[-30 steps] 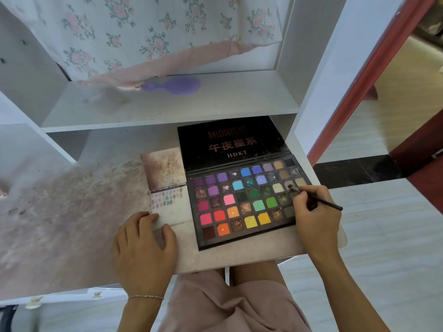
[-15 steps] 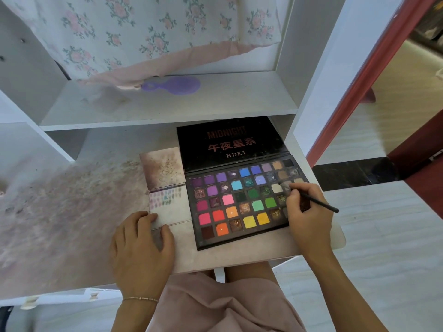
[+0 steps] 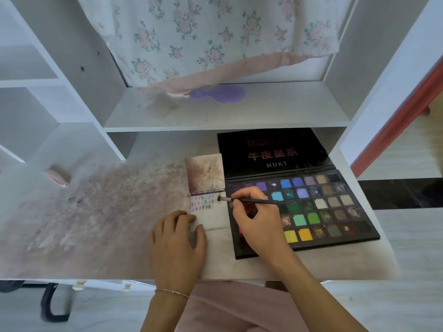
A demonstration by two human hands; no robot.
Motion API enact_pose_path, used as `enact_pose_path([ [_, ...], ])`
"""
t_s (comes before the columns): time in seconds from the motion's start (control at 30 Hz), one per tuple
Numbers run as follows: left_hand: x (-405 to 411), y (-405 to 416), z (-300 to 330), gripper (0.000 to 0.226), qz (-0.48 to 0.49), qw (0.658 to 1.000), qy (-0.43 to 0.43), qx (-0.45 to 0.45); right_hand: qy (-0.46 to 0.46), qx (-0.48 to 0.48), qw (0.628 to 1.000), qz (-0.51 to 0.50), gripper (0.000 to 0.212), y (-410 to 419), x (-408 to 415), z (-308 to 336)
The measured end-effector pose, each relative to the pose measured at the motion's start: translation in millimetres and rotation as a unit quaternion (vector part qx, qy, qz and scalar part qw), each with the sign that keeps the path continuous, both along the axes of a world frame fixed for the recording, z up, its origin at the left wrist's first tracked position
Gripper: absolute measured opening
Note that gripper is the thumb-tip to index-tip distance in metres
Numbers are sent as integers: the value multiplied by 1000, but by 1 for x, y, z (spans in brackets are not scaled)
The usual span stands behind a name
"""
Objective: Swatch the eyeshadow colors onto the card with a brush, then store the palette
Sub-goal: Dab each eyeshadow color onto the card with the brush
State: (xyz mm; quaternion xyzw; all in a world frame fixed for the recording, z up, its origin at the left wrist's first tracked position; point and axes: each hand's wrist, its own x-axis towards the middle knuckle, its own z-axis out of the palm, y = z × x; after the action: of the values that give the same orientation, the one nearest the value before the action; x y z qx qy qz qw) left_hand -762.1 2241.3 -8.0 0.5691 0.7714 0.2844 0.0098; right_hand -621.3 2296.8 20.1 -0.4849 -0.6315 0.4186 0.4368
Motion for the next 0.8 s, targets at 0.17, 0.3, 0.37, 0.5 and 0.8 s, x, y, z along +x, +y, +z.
enact_pose_path([
  [0.17,1,0,-3,32,1,1000,21,7,-38,8,999,10,24,4,-5,-1],
  [0.3,0,0,-4,31,3,1000,22,9,-56,5,998,13,26,3,-5,-4],
  [0.37,0,0,-4,28,3,1000,19,8,-63,5,998,13,27,4,-5,-4],
  [0.5,1,0,-3,30,1,1000,16,5,-75,4,997,19,29,5,-6,-4],
  [0.8,1,0,-3,32,2,1000,17,2,-98,-8,995,19,18,6,-5,-7],
])
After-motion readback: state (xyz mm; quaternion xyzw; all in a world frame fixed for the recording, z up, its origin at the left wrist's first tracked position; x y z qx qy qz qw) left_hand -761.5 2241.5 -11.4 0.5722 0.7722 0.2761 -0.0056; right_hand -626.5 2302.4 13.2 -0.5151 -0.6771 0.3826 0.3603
